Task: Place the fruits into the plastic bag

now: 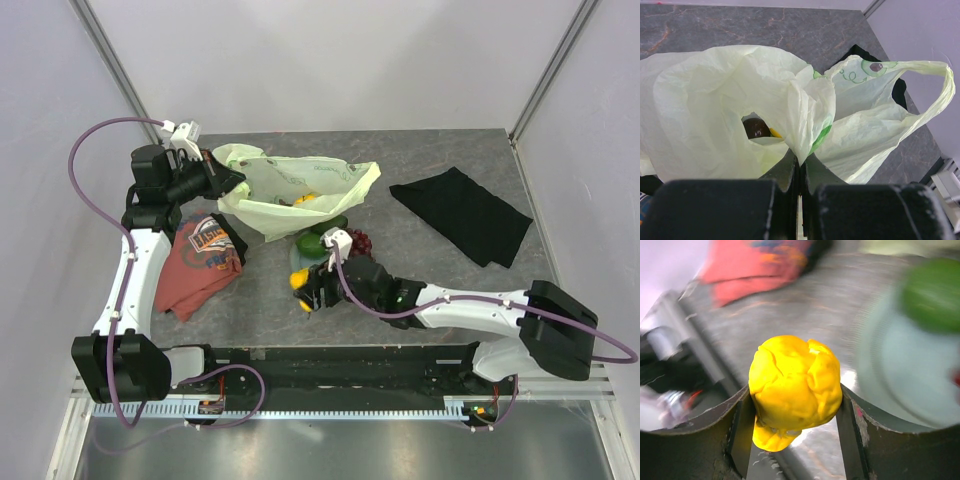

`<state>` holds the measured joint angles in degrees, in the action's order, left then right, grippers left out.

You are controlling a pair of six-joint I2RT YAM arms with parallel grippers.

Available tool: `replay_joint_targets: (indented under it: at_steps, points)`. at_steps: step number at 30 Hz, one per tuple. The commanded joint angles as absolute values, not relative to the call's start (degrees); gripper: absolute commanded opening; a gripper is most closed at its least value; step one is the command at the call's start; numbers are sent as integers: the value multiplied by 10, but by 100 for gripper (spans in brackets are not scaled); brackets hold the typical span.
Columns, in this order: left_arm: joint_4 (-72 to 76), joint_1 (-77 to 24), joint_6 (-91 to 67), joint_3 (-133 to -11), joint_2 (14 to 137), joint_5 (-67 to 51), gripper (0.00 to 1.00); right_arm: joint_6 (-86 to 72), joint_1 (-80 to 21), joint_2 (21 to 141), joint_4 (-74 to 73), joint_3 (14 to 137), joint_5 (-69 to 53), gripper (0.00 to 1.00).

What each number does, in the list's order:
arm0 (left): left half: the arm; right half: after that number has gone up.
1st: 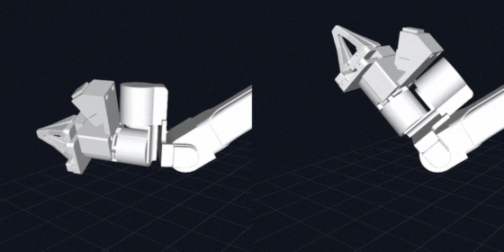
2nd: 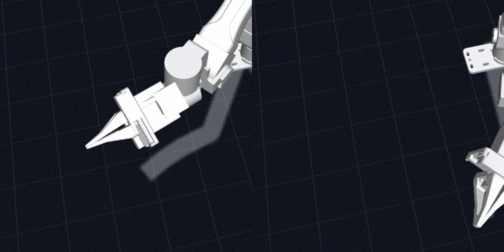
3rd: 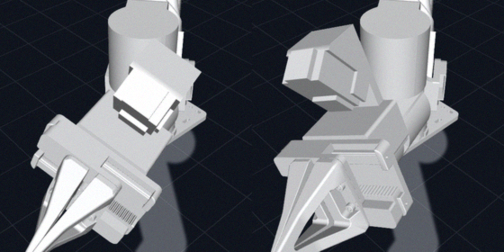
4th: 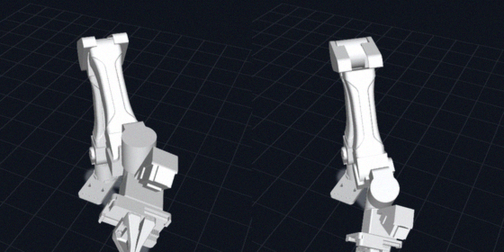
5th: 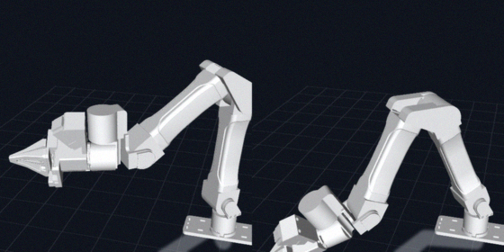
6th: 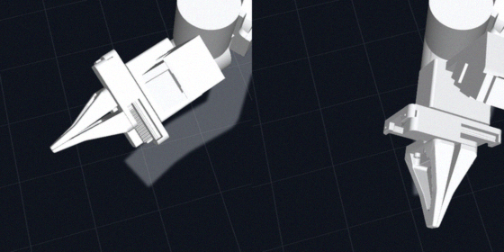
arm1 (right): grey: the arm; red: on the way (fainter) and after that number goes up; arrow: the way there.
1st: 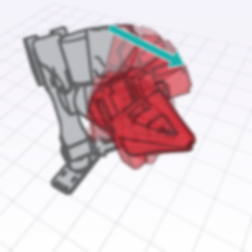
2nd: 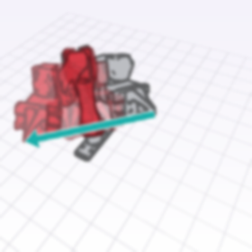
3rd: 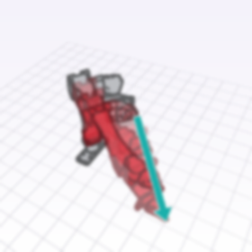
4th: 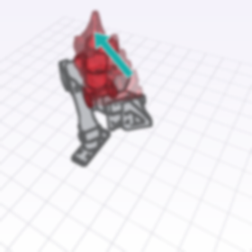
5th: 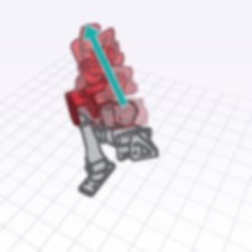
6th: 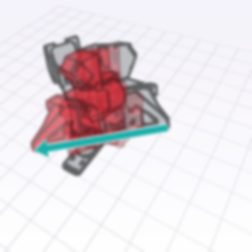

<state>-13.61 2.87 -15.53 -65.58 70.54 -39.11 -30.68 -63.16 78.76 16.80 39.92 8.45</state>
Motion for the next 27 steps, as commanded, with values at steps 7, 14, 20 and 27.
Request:
replay_joint_targets:
  at_steps: [7,14,20,27]
  points:
    - [-130,30,-146,-657,695,-395,2,-175,-621,745,200,570,-44,40]
    - [-130,31,-146,-657,698,-394,2,-152,-551,785,201,666,53,39]
    - [-130,31,-146,-657,700,-393,1,-129,-498,864,163,747,97,40]
    - [-130,31,-146,-657,706,-395,2,-5,-499,942,212,757,135,41]
